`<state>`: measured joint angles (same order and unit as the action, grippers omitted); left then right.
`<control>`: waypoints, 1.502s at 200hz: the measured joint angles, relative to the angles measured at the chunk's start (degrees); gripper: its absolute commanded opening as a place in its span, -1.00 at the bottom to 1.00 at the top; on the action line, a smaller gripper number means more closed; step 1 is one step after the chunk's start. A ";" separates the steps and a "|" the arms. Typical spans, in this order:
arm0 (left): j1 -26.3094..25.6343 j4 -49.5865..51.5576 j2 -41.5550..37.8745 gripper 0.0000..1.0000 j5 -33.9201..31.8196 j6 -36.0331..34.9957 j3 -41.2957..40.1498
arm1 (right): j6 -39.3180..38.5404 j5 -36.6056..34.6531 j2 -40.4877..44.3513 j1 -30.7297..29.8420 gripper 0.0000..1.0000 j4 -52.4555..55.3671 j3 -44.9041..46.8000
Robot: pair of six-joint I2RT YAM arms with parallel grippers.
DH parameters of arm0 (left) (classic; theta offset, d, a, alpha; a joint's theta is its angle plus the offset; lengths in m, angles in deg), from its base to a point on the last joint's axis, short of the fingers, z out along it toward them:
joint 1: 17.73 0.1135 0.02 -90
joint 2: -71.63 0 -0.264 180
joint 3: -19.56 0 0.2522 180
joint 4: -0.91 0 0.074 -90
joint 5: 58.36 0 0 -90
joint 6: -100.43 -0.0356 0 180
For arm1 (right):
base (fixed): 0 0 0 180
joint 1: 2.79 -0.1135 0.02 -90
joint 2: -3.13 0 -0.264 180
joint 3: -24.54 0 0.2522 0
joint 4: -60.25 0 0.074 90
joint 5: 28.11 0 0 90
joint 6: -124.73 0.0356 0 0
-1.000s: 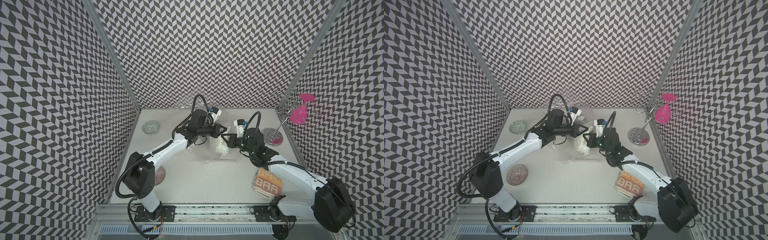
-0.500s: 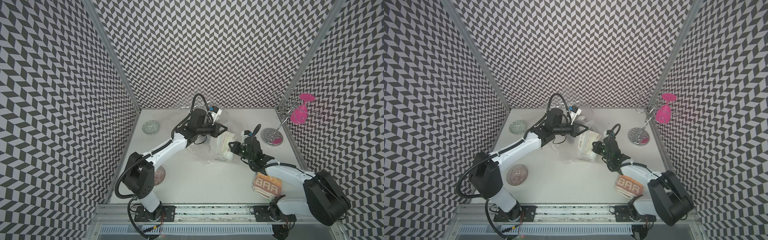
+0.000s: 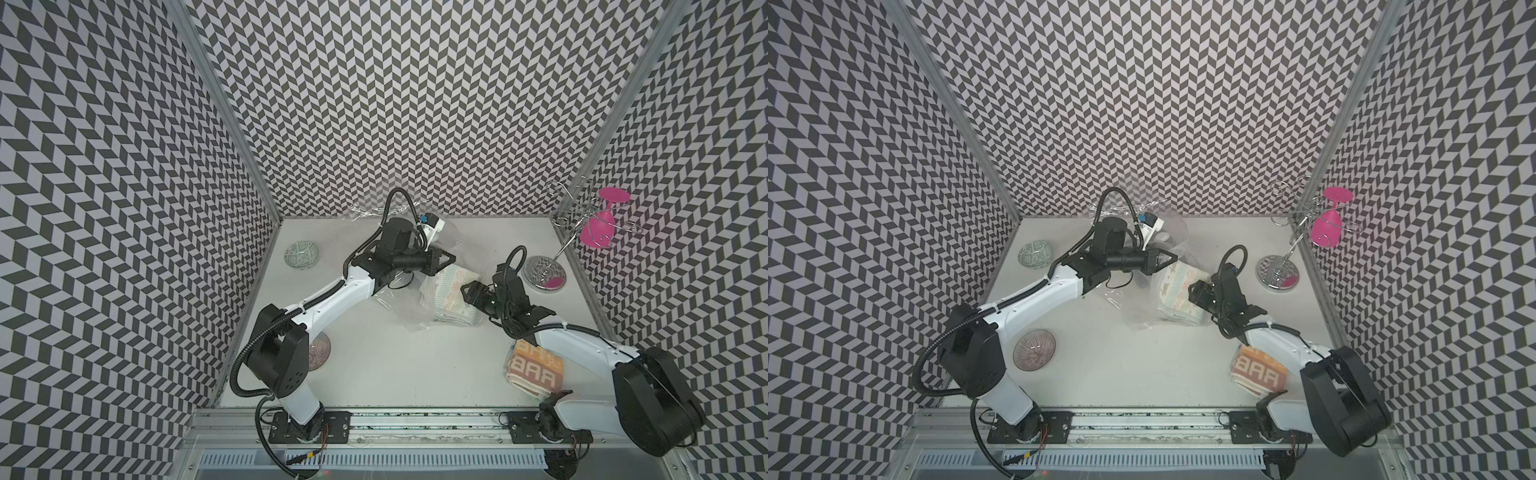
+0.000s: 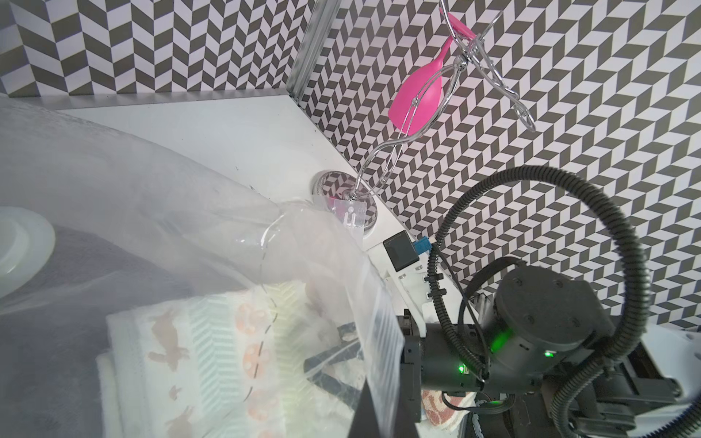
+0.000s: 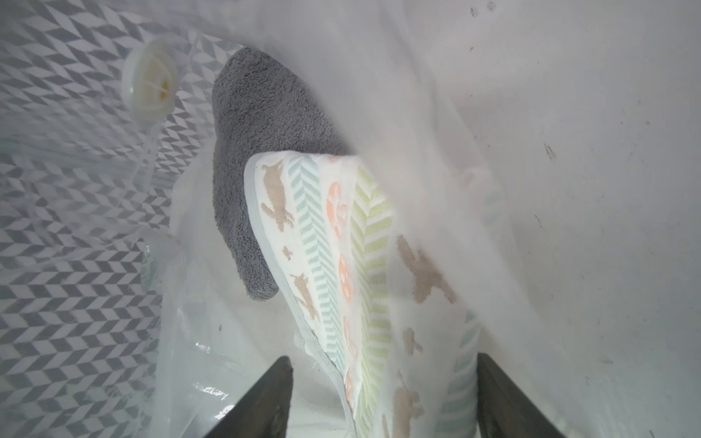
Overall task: Place the folded towel into the vacuum bag
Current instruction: Place the towel in the vacuum bag.
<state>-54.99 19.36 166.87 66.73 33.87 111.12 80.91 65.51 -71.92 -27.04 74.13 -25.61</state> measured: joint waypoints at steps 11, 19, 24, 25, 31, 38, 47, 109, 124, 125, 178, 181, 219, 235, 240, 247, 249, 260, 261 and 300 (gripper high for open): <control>-0.31 0.00 0.00 -1.00 -0.33 0.00 0.00 | -1.11 1.92 0.00 0.07 0.21 1.22 -0.11; -0.59 0.02 0.00 -1.00 -0.52 -0.02 0.00 | -1.55 3.45 -0.02 0.09 0.18 2.10 -0.04; -0.79 0.02 0.00 -1.00 -0.66 -0.02 0.00 | -1.79 4.35 -0.09 0.07 0.16 2.40 0.00; -0.83 0.02 0.02 -1.00 -0.72 -0.02 0.00 | -1.86 4.48 -0.09 0.07 0.15 2.43 0.00; -1.05 0.04 0.02 -1.00 -0.87 -0.02 0.00 | -2.12 5.40 -0.28 0.07 0.09 2.54 0.02; -1.33 0.07 0.02 -1.00 -0.94 -0.28 0.00 | -2.23 6.36 -0.61 0.07 -0.01 2.51 0.07; -1.62 0.07 0.04 -1.00 -0.98 -0.57 0.00 | -2.62 7.23 -1.20 0.07 -0.18 2.29 0.24; -3.19 0.07 0.98 -1.00 1.79 -2.71 0.15 | -0.68 8.22 -12.02 -4.76 -0.28 -9.81 2.34; -3.61 0.07 1.22 -1.00 2.58 -3.04 0.15 | -0.55 8.07 -15.52 -5.88 -0.24 -13.11 1.29; -3.63 0.07 1.25 -1.00 2.64 -3.06 0.15 | -0.55 8.02 -15.87 -5.97 -0.24 -13.35 1.11; -3.48 -0.09 2.16 -1.00 3.82 -4.61 0.79 | -0.50 8.22 -27.08 -6.38 -0.13 -22.58 -10.86; -3.32 -0.07 2.16 -1.00 3.82 -4.66 1.01 | -0.57 8.22 -27.63 -6.38 -0.11 -23.30 -11.65; -2.19 -1.20 1.84 -1.00 4.48 -6.25 2.08 | -1.36 8.90 -30.77 -6.34 0.33 -28.39 -16.70; -2.01 -1.46 1.42 -1.00 4.37 -6.21 2.05 | -2.86 8.63 -30.23 -6.34 0.54 -27.30 -17.14; -1.95 -1.62 1.27 -1.00 4.22 -5.97 1.95 | -3.48 8.41 -29.75 -6.36 0.59 -26.29 -17.14; -1.75 -2.05 1.01 -1.00 3.82 -5.73 1.57 | -4.44 8.02 -28.65 -6.34 0.63 -23.82 -17.11; -1.70 -2.14 0.94 -1.00 3.74 -5.66 1.46 | -4.59 7.98 -28.41 -6.34 0.64 -23.43 -17.09; -1.29 -3.19 0.26 -1.00 2.73 -4.72 0.46 | -6.23 7.10 -25.53 -6.34 0.66 -18.97 -16.44; -1.25 -3.28 0.24 -1.00 2.64 -4.66 0.39 | -6.47 6.91 -25.03 -6.34 0.66 -18.36 -16.31; -0.22 -3.89 -0.42 -1.00 -2.43 -2.36 -3.72 | -10.05 3.74 -5.55 -6.34 0.66 -7.72 -8.81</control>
<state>-55.21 15.47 166.46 64.30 31.51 107.40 70.85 69.25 -77.47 -33.38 66.41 -34.41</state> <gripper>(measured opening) 0.047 0.827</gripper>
